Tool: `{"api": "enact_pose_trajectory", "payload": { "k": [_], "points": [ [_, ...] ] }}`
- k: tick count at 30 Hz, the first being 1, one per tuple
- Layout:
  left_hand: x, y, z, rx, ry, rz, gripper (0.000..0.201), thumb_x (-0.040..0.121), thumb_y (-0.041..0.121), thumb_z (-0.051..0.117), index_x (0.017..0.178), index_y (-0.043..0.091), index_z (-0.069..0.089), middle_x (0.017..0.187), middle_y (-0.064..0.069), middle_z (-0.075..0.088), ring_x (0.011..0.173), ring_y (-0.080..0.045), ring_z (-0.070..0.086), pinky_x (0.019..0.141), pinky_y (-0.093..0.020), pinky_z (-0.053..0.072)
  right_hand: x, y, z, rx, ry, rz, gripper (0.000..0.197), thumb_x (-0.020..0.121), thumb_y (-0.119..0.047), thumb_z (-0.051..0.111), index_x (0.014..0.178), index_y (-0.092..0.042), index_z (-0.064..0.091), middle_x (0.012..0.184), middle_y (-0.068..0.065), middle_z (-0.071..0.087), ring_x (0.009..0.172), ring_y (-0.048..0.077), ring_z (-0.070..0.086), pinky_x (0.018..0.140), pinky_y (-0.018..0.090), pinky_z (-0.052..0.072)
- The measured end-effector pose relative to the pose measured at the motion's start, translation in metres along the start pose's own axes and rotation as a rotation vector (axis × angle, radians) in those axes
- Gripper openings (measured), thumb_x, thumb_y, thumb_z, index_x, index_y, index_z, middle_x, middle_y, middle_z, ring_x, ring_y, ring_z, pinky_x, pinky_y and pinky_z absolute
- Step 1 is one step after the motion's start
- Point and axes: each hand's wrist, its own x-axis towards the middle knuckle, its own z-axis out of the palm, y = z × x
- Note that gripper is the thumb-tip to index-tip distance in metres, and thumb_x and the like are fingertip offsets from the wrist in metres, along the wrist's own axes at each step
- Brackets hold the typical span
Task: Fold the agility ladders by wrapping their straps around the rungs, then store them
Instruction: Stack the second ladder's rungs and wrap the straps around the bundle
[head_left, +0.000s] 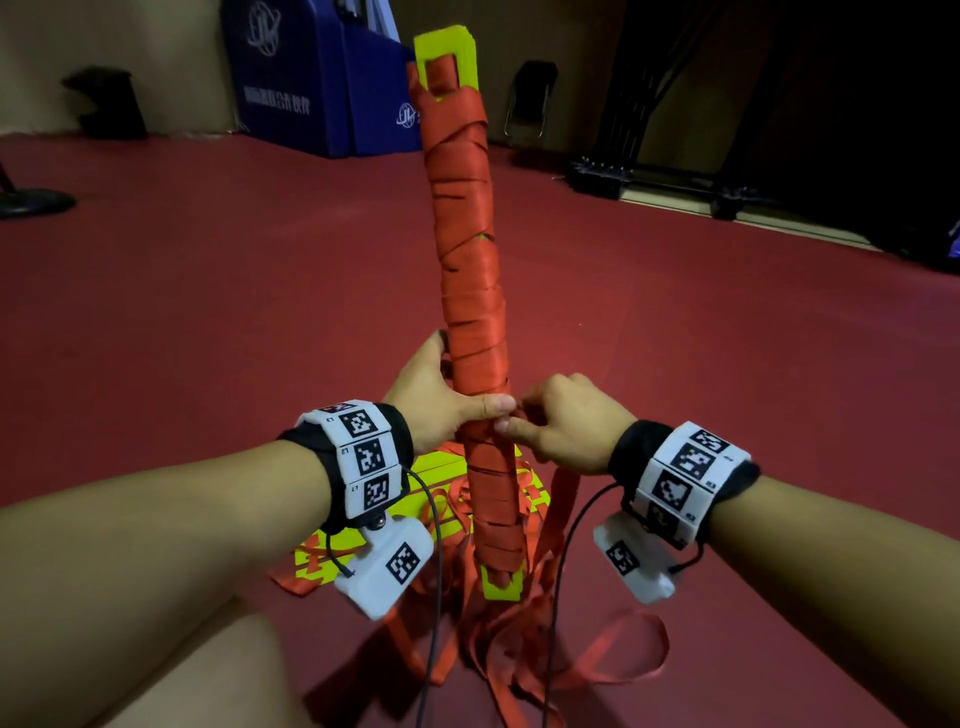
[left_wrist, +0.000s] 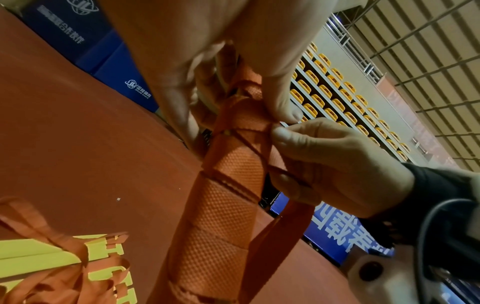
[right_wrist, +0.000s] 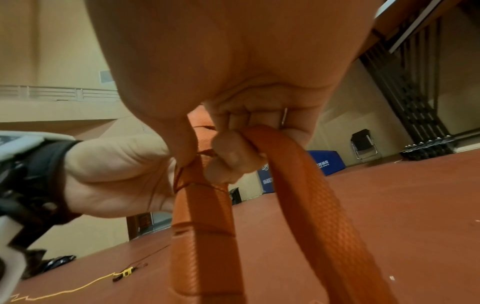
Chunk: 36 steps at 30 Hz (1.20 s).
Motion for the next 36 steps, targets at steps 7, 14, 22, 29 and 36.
{"api": "enact_pose_trajectory", "payload": {
  "k": [7, 14, 22, 29, 36],
  "points": [
    [0.001, 0.002, 0.004, 0.074, -0.013, 0.022, 0.072, 0.061, 0.027, 0.095, 0.117, 0.023, 0.051, 0.091, 0.005, 0.064, 0.084, -0.014, 0.062, 0.077, -0.033, 0.055, 0.006, 0.006, 0.013, 0.004, -0.020, 0.065, 0.037, 0.091, -0.049, 0.052, 0.078, -0.016, 0.059, 0.080, 0.014, 0.068, 0.080, 0.035, 0.066, 0.072, 0.041, 0.054],
    [-0.001, 0.013, 0.012, -0.018, -0.074, -0.147, 0.072, 0.051, 0.017, 0.071, 0.119, 0.021, 0.049, 0.091, -0.010, 0.062, 0.078, -0.026, 0.060, 0.068, -0.050, 0.055, 0.001, 0.007, 0.007, 0.165, -0.077, 0.169, 0.039, 0.097, -0.037, 0.058, 0.065, -0.015, 0.061, 0.060, 0.000, 0.065, 0.055, 0.011, 0.060, 0.065, 0.029, 0.050],
    [-0.001, 0.014, 0.014, 0.029, -0.036, -0.039, 0.057, 0.067, -0.003, 0.076, 0.107, 0.029, 0.051, 0.102, -0.008, 0.068, 0.101, -0.036, 0.069, 0.081, -0.063, 0.057, 0.002, 0.006, -0.012, 0.346, -0.110, 0.255, 0.033, 0.094, -0.023, 0.066, 0.063, -0.011, 0.066, 0.067, 0.008, 0.073, 0.051, 0.013, 0.064, 0.056, 0.025, 0.051],
    [0.000, 0.020, 0.017, -0.068, -0.079, -0.051, 0.057, 0.086, -0.010, 0.068, 0.124, 0.027, 0.046, 0.104, -0.004, 0.066, 0.097, -0.023, 0.067, 0.077, -0.059, 0.059, -0.002, 0.002, -0.024, 0.286, -0.037, 0.318, 0.032, 0.092, -0.024, 0.065, 0.064, -0.010, 0.066, 0.073, 0.012, 0.075, 0.052, 0.015, 0.064, 0.060, 0.031, 0.056],
    [-0.004, 0.030, 0.023, -0.128, -0.317, -0.068, 0.071, 0.085, -0.007, 0.066, 0.132, 0.039, 0.040, 0.083, 0.004, 0.066, 0.069, -0.009, 0.063, 0.058, -0.027, 0.053, -0.023, 0.014, -0.030, 0.432, -0.007, 0.293, 0.032, 0.092, -0.017, 0.065, 0.061, -0.011, 0.065, 0.067, 0.015, 0.072, 0.050, 0.019, 0.059, 0.058, 0.031, 0.052]
  ]
}}
